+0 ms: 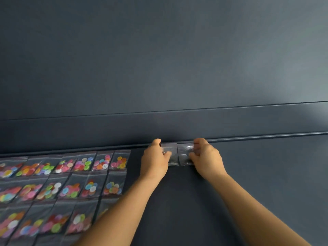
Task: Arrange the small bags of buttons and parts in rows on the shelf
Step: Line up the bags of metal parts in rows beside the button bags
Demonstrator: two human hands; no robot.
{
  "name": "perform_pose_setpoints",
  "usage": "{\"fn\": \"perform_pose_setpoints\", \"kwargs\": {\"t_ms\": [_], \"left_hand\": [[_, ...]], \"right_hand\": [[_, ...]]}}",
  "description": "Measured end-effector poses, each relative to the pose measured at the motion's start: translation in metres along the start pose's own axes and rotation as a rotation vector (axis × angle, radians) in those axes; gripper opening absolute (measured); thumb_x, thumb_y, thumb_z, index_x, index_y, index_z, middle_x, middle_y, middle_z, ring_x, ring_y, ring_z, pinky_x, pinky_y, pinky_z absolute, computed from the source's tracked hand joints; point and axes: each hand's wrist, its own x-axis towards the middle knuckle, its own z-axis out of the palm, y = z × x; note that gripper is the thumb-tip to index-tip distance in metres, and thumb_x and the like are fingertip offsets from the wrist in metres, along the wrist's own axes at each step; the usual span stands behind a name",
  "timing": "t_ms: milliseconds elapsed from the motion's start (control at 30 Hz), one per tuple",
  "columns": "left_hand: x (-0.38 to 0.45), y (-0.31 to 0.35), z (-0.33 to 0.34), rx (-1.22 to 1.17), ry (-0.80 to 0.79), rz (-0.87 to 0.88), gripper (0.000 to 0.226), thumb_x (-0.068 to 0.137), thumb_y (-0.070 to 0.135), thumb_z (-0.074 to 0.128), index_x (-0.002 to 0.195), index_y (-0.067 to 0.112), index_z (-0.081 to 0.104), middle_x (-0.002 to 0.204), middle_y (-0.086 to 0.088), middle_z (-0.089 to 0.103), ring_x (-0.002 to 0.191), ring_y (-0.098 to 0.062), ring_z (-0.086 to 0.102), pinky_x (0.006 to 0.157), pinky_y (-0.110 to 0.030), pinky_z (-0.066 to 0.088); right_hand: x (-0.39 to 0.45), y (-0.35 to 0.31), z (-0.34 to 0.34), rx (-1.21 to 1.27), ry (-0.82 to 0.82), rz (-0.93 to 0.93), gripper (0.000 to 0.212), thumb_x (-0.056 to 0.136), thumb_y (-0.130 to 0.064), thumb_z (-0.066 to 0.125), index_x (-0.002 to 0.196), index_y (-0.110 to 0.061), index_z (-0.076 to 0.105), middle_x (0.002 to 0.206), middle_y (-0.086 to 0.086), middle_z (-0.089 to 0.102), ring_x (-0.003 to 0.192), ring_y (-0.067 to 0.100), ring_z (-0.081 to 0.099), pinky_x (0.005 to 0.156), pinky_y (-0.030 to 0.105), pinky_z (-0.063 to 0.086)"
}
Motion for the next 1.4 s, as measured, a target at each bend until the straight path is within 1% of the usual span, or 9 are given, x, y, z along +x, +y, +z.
{"fn": "perform_pose_setpoints", "kwargs": {"t_ms": [100,200,267,367,467,833,1000,1167,1400], "left_hand": [[-0.009,-0.001,-0.006,0.180,0.039,0.121,0.055,0.094,0.027,0.056,0.143,0.016,0.035,0.141,-0.001,0.042,0.130,-0.020,0.038,0.102,-0.032,0.039],[-0.019,-0.001,-0.009,0.275,-0.020,0.308,0.042,0.098,0.026,0.048,0.139,0.017,0.044,0.140,0.005,0.043,0.129,-0.014,0.034,0.103,-0.026,0.034],[-0.022,0.000,-0.006,0.319,-0.081,0.360,0.039,0.099,0.025,0.044,0.137,0.016,0.048,0.141,0.006,0.044,0.129,-0.015,0.035,0.103,-0.026,0.034],[-0.019,-0.002,0.001,0.373,-0.136,0.343,0.038,0.100,0.025,0.043,0.136,0.016,0.049,0.143,0.005,0.043,0.131,-0.016,0.034,0.104,-0.030,0.036],[-0.014,-0.004,0.006,0.406,-0.152,0.319,0.037,0.100,0.026,0.043,0.134,0.015,0.052,0.142,0.004,0.044,0.130,-0.017,0.035,0.103,-0.032,0.037],[-0.011,0.005,0.010,0.473,-0.134,0.301,0.037,0.100,0.026,0.042,0.134,0.013,0.051,0.143,0.001,0.044,0.131,-0.020,0.035,0.103,-0.032,0.037],[-0.013,0.009,0.007,0.495,-0.145,0.303,0.037,0.099,0.024,0.044,0.134,0.011,0.049,0.140,-0.001,0.045,0.128,-0.021,0.038,0.102,-0.032,0.037],[-0.025,0.006,-0.008,0.522,-0.090,0.304,0.046,0.098,0.027,0.047,0.141,0.012,0.039,0.144,-0.002,0.042,0.132,-0.021,0.035,0.108,-0.031,0.029],[-0.065,-0.025,-0.055,0.555,-0.021,0.182,0.052,0.098,0.036,0.044,0.144,0.015,0.032,0.146,-0.002,0.038,0.136,-0.021,0.031,0.111,-0.031,0.025]], "right_hand": [[-0.004,0.002,-0.002,-0.108,0.025,-0.154,0.044,0.090,-0.019,0.057,0.132,-0.020,0.047,0.132,0.002,0.046,0.119,0.025,0.046,0.091,0.032,0.042],[-0.009,0.004,-0.001,-0.190,-0.008,-0.317,0.033,0.091,-0.019,0.055,0.124,-0.020,0.058,0.129,-0.001,0.051,0.117,0.022,0.044,0.087,0.024,0.037],[-0.010,0.006,0.001,-0.226,-0.049,-0.378,0.028,0.091,-0.018,0.053,0.118,-0.020,0.064,0.126,-0.004,0.055,0.114,0.021,0.045,0.085,0.020,0.034],[-0.006,0.008,0.003,-0.252,-0.087,-0.368,0.023,0.092,-0.019,0.050,0.107,-0.022,0.067,0.118,-0.008,0.057,0.109,0.019,0.045,0.079,0.018,0.031],[0.000,0.010,0.004,-0.254,-0.090,-0.345,0.020,0.091,-0.021,0.050,0.101,-0.022,0.067,0.111,-0.008,0.058,0.108,0.020,0.046,0.080,0.022,0.037],[0.010,0.007,0.007,-0.290,-0.105,-0.336,0.021,0.094,-0.028,0.050,0.102,-0.020,0.067,0.118,-0.003,0.055,0.113,0.020,0.043,0.078,0.020,0.034],[0.010,0.004,0.004,-0.304,-0.134,-0.335,0.022,0.094,-0.030,0.050,0.110,-0.023,0.064,0.125,-0.004,0.052,0.118,0.019,0.041,0.083,0.021,0.035],[-0.004,-0.004,-0.001,-0.371,-0.135,-0.380,0.027,0.093,-0.032,0.050,0.117,-0.022,0.059,0.129,-0.005,0.050,0.118,0.019,0.042,0.093,0.027,0.040],[-0.046,-0.047,0.014,-0.425,-0.251,-0.494,0.054,0.093,-0.042,0.050,0.142,-0.025,0.035,0.146,-0.008,0.035,0.137,0.016,0.029,0.110,0.031,0.025]]}}
